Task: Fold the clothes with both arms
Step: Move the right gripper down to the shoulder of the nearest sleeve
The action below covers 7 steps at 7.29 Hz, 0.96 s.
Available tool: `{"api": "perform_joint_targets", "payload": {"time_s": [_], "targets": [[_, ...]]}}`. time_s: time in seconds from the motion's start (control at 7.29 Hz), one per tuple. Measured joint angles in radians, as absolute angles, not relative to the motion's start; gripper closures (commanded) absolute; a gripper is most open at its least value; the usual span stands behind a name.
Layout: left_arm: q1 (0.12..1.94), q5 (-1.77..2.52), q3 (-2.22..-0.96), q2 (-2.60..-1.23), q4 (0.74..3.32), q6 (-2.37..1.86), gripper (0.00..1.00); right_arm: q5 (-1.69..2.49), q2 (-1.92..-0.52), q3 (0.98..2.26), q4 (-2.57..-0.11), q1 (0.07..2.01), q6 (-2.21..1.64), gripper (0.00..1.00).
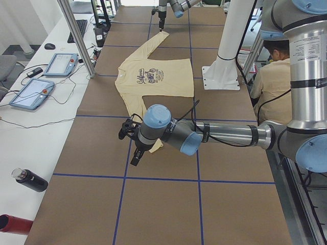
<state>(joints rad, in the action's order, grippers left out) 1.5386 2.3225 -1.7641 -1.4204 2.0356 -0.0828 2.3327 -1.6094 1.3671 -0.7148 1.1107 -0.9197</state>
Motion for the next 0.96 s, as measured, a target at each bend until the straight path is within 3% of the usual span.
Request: {"api": "perform_joint_targets", "payload": {"time_s": [0.27,0.55,0.69,0.82,0.96], "targets": [[1.539,2.322,-1.764,-1.42,2.036,-0.083,0.0,2.336,-1.61,1.366,-0.715,1.11,-0.92,0.18],[1.539,2.322,-1.763,-1.42,2.036,-0.083,0.0,2.338,-1.611,1.365,-0.715,1.108,-0.921,0.27],[1.539,2.322,-1.763,-1.42,2.035,-0.083,0.0,2.339,-1.611,1.364,-0.715,1.107,-0.922,0.52],[1.539,2.323,-1.763,-1.42,2.034,-0.083,0.0,2.339,-1.611,1.364,-0.715,1.107,-0.923,0.94],[1.539,2.323,-1.763,-1.42,2.033,-0.083,0.0,2.339,-1.611,1.365,-0.715,1.106,-0.928,1.0]]}}
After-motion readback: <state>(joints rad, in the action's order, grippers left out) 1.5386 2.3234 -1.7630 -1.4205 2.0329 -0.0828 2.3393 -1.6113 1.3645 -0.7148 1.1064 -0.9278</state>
